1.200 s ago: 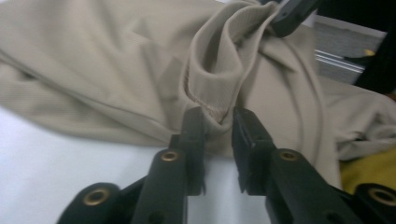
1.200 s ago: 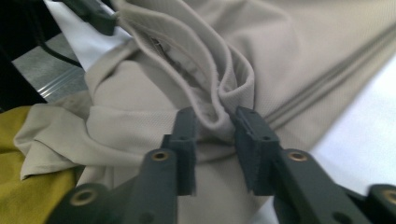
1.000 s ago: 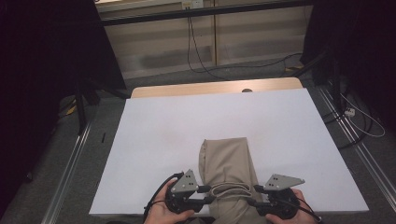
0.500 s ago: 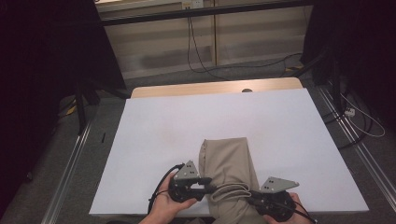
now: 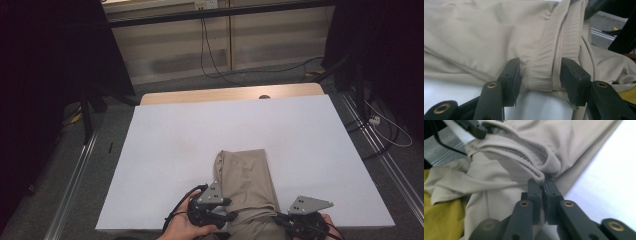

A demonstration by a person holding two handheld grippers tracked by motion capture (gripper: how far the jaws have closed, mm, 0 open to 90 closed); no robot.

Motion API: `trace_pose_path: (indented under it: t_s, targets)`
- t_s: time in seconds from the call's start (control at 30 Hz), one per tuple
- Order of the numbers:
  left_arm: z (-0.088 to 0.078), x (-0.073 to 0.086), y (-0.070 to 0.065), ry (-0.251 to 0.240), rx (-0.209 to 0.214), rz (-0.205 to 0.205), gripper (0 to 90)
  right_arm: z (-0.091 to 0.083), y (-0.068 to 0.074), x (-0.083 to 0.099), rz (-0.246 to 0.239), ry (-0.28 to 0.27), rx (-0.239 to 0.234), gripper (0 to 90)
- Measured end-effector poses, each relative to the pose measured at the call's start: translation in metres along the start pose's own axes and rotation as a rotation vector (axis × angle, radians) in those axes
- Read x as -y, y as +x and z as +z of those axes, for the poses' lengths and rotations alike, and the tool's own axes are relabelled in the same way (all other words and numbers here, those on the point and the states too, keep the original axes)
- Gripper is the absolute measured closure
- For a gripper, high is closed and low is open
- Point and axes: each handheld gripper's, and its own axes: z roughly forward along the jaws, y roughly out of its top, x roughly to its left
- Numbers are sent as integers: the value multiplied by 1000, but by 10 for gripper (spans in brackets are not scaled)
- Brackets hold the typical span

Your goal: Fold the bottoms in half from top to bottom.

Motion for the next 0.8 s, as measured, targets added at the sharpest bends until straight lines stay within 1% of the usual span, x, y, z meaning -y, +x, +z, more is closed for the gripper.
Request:
trace_pose_path:
  t_s: [0.03,0.07,0.13,0.2,0.27,0.3,0.33,0.37,0.4,0.43,0.47,0.5,0.53,0.57,0.63,0.67,0.7,0.77,0.8]
  targets:
    - [-1,0,-1,10,5,2,497,-1,-1,1,7,-5,-1,755]
    - [-3,0,0,16,11,5,485,-2,-3,1,17,-10,-5,664]
    - [-9,-2,1,15,24,-19,431,-7,-6,-1,29,-49,-11,590]
    - [-17,-4,4,-8,-6,-19,385,-13,-10,-4,40,-90,-30,545]
    - [-24,-9,13,-44,-28,-47,337,-17,-16,-10,42,-116,-16,495]
    - [-25,-11,19,-52,-46,-54,329,-18,-20,-13,44,-135,-20,490]
    - [-26,-15,28,-59,-82,-64,328,-17,-26,-18,45,-153,-23,492]
    - [-25,-18,35,-68,-97,-71,321,-15,-32,-25,45,-151,-7,496]
    - [-24,-21,45,-85,-110,-94,314,-12,-37,-29,43,-153,3,509]
    - [-21,-24,55,-91,-129,-119,315,-8,-43,-36,37,-162,5,524]
    - [-18,-27,66,-77,-152,-129,315,-2,-50,-44,25,-165,0,533]
    - [-14,-31,76,-72,-179,-148,315,4,-57,-52,14,-165,10,541]
    - [-10,-35,87,-68,-198,-167,313,10,-63,-60,11,-168,17,553]
    - [-6,-38,97,-66,-214,-186,310,17,-70,-68,6,-173,13,568]
    - [1,-46,114,-70,-255,-205,310,30,-81,-84,1,-173,35,580]
    - [5,-49,122,-76,-261,-220,312,37,-87,-92,-9,-172,39,592]
    - [8,-51,129,-70,-260,-235,319,44,-92,-100,-18,-167,58,598]
    - [14,-54,138,-84,-261,-261,332,59,-103,-111,1,-164,67,615]
    - [18,-54,141,-83,-264,-270,355,66,-108,-114,6,-158,82,615]
